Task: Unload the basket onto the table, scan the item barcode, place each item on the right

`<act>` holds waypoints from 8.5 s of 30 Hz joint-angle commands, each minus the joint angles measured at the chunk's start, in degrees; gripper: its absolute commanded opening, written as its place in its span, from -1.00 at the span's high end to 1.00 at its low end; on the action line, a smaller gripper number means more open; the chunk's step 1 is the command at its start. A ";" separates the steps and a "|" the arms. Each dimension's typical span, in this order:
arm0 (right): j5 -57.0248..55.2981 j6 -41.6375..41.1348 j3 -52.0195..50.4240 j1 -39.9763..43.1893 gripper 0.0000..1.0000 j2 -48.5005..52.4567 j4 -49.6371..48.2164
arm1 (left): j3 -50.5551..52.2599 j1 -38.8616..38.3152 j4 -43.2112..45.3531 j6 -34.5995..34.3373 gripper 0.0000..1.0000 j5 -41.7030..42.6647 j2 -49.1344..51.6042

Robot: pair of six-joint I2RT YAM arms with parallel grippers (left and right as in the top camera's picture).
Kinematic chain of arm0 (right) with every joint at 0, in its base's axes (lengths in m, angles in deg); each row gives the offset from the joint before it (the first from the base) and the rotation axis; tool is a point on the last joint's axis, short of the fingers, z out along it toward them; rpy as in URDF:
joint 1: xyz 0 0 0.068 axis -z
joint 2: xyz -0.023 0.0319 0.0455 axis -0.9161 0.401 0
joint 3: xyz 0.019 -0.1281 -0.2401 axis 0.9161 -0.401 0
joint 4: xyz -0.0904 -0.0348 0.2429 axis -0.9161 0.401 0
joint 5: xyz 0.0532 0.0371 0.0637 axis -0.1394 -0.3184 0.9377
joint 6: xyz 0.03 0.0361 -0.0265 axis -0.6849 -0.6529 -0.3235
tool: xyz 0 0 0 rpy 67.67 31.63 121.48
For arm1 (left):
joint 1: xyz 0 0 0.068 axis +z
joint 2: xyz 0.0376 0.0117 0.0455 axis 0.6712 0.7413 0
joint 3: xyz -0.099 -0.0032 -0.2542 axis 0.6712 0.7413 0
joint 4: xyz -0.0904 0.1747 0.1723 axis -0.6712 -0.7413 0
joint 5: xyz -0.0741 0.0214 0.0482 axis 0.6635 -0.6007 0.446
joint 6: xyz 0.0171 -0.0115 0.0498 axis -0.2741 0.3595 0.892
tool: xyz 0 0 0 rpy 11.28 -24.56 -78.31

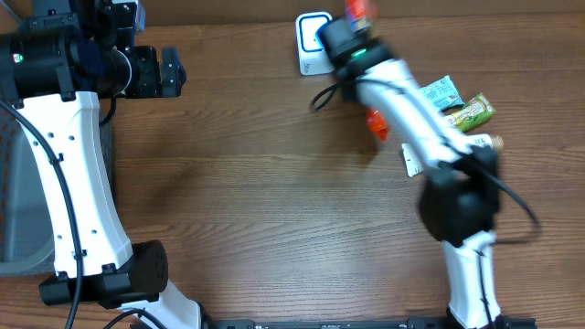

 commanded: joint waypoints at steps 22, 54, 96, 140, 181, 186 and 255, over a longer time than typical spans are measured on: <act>21.70 -59.76 -22.73 31.85 0.84 -11.85 14.25 | -0.90 0.24 0.07 1.14 -0.99 0.44 -0.74; 42.42 -12.57 -21.29 30.25 -1.00 -54.03 21.00 | -0.90 0.22 0.07 1.14 -0.99 0.44 -0.74; 38.10 7.61 -93.70 21.88 -1.00 -101.57 -62.07 | -0.90 0.22 0.07 1.14 -0.99 0.44 -0.74; 34.12 2.62 -121.83 21.62 -1.00 -127.23 -62.95 | -0.90 0.24 0.09 1.14 -0.99 0.44 -0.74; 34.12 2.62 -121.83 21.62 -1.00 -127.23 -62.95 | -0.83 -0.07 0.07 1.14 -0.99 0.42 -1.11; 34.12 2.62 -121.83 21.62 -1.00 -127.23 -62.95 | 3.56 -3.56 0.13 1.14 -0.99 0.44 -6.40; 34.12 2.62 -121.83 21.62 -1.00 -127.23 -62.95 | 134.84 -2.38 86.60 1.38 -0.99 -3.91 -104.32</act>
